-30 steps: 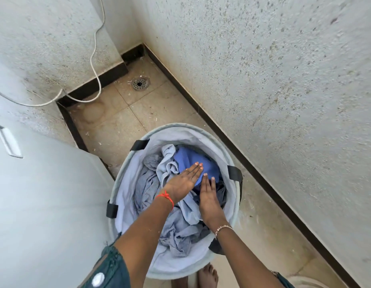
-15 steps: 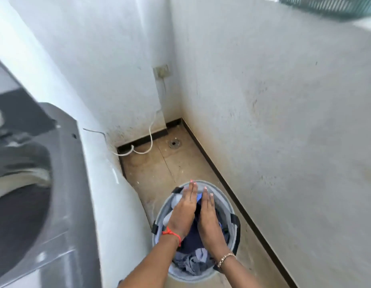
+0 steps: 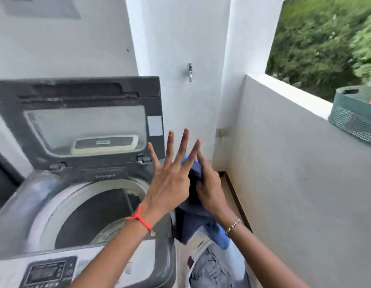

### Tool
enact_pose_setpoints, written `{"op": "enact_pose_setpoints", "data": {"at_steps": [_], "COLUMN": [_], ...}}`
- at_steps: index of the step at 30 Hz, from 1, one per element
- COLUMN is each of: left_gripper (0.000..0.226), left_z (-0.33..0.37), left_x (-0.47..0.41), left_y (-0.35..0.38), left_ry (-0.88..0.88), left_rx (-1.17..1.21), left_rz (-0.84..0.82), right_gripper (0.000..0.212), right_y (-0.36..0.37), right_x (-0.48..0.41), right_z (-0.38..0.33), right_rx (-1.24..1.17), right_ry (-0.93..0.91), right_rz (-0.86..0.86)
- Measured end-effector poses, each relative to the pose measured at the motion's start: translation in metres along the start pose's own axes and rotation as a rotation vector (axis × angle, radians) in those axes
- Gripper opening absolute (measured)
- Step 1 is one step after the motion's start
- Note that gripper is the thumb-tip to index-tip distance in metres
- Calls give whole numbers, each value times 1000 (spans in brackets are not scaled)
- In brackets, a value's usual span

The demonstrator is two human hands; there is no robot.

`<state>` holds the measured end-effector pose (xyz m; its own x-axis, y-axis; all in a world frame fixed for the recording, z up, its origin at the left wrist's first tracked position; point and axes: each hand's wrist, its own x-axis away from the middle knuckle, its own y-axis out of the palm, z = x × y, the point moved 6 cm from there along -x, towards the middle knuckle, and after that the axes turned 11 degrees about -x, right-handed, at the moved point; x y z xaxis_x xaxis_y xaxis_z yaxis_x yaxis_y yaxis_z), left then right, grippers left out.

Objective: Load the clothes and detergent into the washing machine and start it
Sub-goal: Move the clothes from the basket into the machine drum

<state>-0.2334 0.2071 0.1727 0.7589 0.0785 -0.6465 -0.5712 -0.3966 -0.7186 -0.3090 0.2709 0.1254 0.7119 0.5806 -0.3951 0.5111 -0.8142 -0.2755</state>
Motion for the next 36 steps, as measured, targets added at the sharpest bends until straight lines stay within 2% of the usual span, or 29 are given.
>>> {"op": "enact_pose_setpoints", "data": {"at_steps": [3,9,12,14,18,22,24,26,28,30,31,34,36], "left_gripper": [112,102,96,96,104,112,116,121,126,128,127,124,122], "left_z": [-67,-196,-248,-275,-310,-321,-320,-317,-312,-306,-304,-297,-291], "left_x": [-3,-14,-9,2,53,125,154,175,191,203,208,220,224], "left_y": [-27,-97,-121,-118,-53,52,97,132,160,184,193,215,222], "left_ry": [1,-140,-194,-211,-199,-199,-190,-166,-137,-108,-99,-74,-54], "left_rx": [-139,-237,-257,-270,-287,-252,-225,-201,-165,-126,-107,-51,-46], "left_rz": [-30,114,160,150,10,-266,-415,-539,-649,-737,-769,-843,-865], "right_gripper": [86,89,84,82,79,80,76,73,89,121,130,142,132], "right_y": [45,138,181,212,287,357,384,402,409,414,413,412,404], "right_x": [-38,-95,-111,-116,-111,-81,-66,-51,-41,-32,-30,-24,-25], "right_z": [-68,-203,-248,-254,-192,-78,-25,20,52,82,94,127,130], "right_rx": [21,-101,-188,-219,-196,-54,121,416,602,709,735,723,760], "right_ry": [-139,-427,-474,-475,-369,-123,-1,56,17,21,22,131,94], "right_rz": [-108,-154,-166,-178,-244,-377,-488,-598,-604,-618,-589,-642,-641]}}
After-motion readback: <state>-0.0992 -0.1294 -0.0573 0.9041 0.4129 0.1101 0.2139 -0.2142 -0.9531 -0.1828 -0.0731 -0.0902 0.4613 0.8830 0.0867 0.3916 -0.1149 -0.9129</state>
